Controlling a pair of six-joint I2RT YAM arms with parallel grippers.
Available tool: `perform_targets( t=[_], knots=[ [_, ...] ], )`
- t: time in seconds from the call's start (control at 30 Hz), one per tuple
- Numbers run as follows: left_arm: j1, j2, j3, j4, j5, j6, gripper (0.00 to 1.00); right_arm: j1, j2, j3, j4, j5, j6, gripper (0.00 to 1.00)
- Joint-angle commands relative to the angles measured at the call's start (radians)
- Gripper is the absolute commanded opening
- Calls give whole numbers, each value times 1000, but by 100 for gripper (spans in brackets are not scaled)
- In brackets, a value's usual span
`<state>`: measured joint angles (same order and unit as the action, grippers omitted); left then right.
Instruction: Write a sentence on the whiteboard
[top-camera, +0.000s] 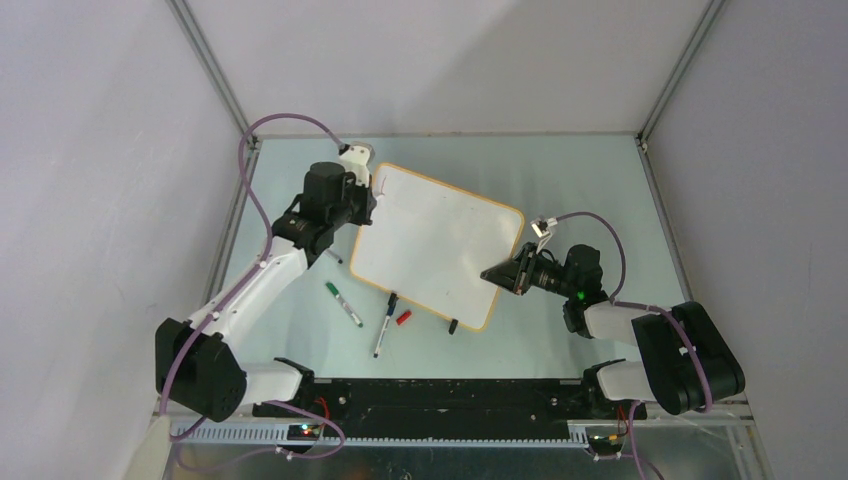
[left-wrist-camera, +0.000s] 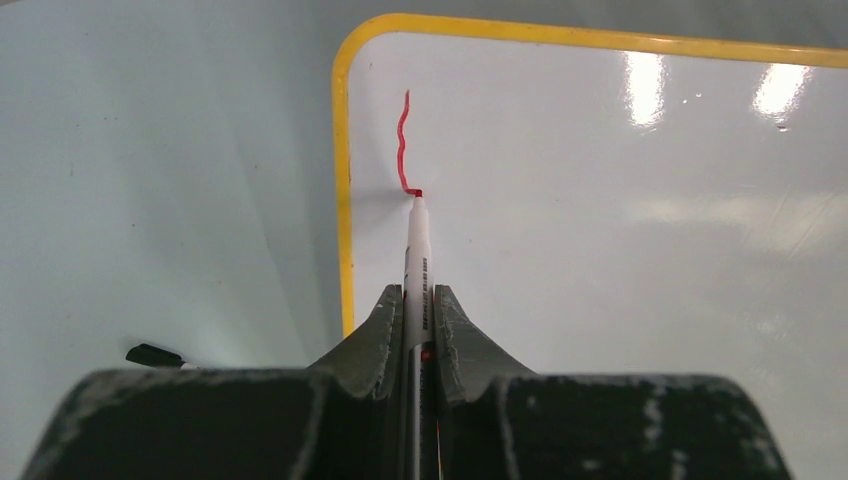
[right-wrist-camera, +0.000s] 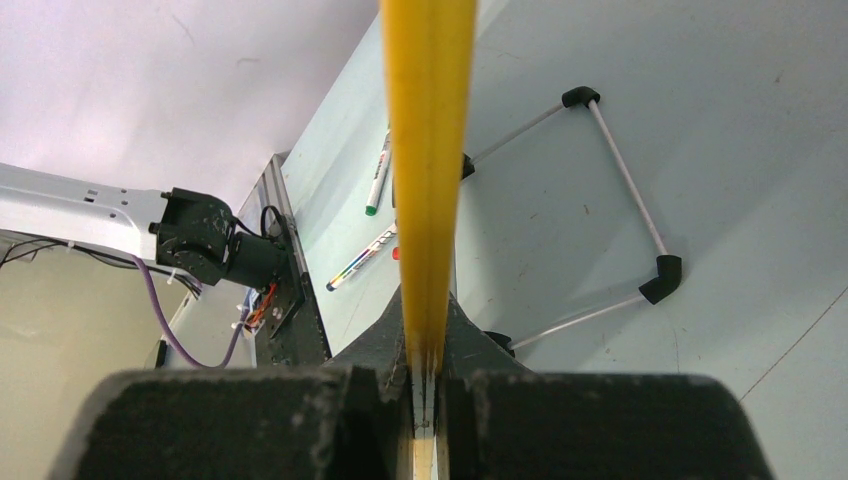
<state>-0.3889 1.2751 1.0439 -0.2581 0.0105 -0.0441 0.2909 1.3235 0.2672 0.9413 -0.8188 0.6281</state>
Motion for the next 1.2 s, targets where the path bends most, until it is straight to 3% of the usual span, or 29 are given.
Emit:
perform_targets(
  t=[0.0,0.4,0.67,0.93,1.17],
  knots=[
    [-10,-28,32,-1,58,14,0,-3,-16,3,57,11,-63,0],
    [-21,-34,34,-1,101,17,0,-1,-16,3,58,12,-62,0],
    [-21,-53,37,0,38,-19,0,-2,-16,3,59,13,-62,0],
    [-21,-141,-18,80,35,-30,0,-2,-14,4,59,12,-62,0],
    [-22,-105,-18,124,82,-35,0,-1,-15,4,58,12,-64,0]
  ],
)
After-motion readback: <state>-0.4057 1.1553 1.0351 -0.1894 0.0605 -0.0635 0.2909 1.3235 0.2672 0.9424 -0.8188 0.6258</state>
